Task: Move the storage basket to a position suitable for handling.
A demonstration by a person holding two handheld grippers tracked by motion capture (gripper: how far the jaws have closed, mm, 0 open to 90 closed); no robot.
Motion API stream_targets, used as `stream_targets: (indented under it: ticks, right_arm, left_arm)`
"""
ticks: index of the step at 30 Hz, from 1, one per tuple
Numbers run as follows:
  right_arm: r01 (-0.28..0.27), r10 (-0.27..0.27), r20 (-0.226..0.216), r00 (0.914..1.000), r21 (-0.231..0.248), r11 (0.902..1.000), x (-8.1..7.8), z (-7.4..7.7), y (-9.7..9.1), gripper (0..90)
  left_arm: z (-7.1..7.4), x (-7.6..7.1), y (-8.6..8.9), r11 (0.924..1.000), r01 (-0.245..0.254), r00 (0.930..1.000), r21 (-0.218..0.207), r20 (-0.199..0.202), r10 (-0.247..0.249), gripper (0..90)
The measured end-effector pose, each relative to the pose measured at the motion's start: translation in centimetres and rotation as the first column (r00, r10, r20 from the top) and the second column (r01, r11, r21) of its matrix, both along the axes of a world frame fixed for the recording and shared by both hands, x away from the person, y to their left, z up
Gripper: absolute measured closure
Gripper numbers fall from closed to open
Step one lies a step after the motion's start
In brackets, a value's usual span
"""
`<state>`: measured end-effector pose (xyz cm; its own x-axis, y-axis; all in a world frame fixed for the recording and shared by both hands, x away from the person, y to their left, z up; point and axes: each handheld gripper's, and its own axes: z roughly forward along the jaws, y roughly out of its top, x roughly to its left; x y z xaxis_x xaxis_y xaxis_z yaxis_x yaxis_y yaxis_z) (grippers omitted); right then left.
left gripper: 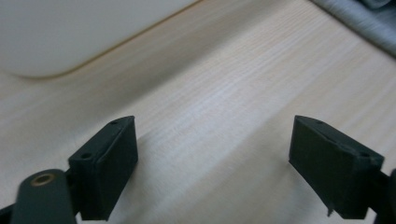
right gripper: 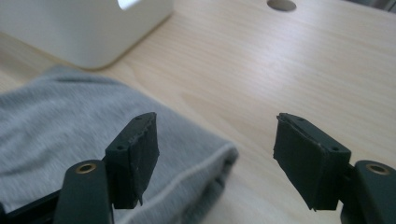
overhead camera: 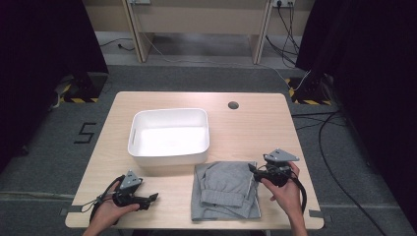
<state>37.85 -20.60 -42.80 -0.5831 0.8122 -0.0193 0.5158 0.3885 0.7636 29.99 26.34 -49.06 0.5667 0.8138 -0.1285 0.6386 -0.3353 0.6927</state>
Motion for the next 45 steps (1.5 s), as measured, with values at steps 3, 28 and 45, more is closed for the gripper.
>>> stream_targets:
  ticks: [3,28,45]
  right_arm:
    - [-0.015,0.015,0.014,0.9998,0.023,0.9996,0.5,0.6,1.2,33.1]
    - [-0.168,0.168,-0.001,0.9858,-0.010,0.9858,7.5,3.4,13.0,33.0]
    - [-0.224,0.219,-0.052,0.9744,-0.164,0.9606,10.3,1.4,15.7,53.3]
  left_arm:
    - [0.3,-0.3,0.2,0.9986,-0.013,0.9994,0.051,0.032,0.012,15.5]
    - [1.6,2.8,3.6,0.9756,-0.219,0.9644,-0.020,0.148,0.219,19.4]
    - [2.2,6.7,2.2,0.9720,-0.228,0.9586,-0.059,0.162,0.234,23.8]
